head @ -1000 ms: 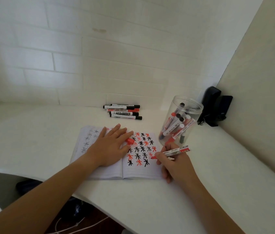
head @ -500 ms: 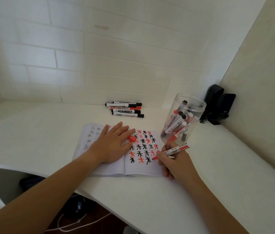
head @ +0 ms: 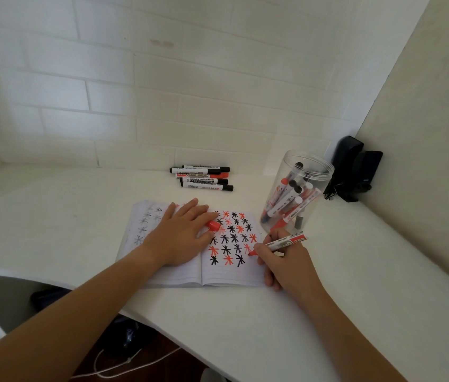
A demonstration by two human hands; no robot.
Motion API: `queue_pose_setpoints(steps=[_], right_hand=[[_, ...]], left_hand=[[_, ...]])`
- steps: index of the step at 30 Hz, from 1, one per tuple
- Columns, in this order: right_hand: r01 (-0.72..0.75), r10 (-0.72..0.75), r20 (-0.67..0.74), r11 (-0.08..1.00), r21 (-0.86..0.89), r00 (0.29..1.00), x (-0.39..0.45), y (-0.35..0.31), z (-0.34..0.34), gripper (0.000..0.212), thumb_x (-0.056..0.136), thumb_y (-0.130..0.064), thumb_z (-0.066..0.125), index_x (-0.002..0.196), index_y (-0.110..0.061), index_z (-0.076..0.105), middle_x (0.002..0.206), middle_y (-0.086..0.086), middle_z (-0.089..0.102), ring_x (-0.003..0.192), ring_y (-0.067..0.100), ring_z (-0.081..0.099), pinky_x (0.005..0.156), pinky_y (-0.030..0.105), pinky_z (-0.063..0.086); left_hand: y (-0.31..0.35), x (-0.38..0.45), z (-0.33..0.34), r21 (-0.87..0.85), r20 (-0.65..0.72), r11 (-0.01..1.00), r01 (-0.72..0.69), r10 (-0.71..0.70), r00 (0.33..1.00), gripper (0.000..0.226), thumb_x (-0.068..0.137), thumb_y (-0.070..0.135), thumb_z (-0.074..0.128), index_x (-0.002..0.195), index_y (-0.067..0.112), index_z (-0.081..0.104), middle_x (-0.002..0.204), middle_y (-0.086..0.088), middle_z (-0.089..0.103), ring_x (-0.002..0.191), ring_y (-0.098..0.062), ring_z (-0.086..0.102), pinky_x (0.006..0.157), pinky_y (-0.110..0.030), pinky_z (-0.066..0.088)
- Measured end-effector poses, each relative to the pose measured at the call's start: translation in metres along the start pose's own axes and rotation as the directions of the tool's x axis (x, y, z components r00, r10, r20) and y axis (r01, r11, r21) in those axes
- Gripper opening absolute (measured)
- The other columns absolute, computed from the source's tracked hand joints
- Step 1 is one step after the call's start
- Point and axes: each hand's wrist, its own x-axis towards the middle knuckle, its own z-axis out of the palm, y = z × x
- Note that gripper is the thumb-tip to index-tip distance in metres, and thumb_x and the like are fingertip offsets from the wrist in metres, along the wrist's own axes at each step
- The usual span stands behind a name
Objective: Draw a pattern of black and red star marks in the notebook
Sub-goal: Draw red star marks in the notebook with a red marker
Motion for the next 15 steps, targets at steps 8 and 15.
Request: queue_pose_setpoints(steps=[8,15], right_hand=[[-0.045,0.045,0.026,0.999,-0.001,0.999,-0.0003,-0.0019,-0.0013,0.014,0.093,-0.012,0.063,0.085,-0.004,0.054,0.052,0.006,0.062,0.037,0.016,0.052,0.039,0.024,0.042],[0.009,-0.009,0.004,1.000,-0.002,1.000,0.0004,-0.0001,0.0003,0.017,0.096,-0.015,0.064,0.085,-0.006,0.055,0.050,0.006,0.062,0.034,0.017,0.051,0.038,0.025,0.041]], left_hand=[[-0.0016,0.0006,0.0008,-0.018,-0.017,1.000,-0.006,0.006,1.000,0.075,0.084,0.069,0.006,0.152,0.045,0.027,0.164,0.015,0.020,0.154,-0.007,-0.002,0.125,-0.047,-0.003],[-0.0027,0.0018,0.0024,-0.028,-0.026,1.000,-0.005,0.005,1.000,0.074,0.084,0.070,0.008,0.150,0.045,0.030,0.164,0.014,0.022,0.154,-0.008,0.000,0.125,-0.048,-0.002]])
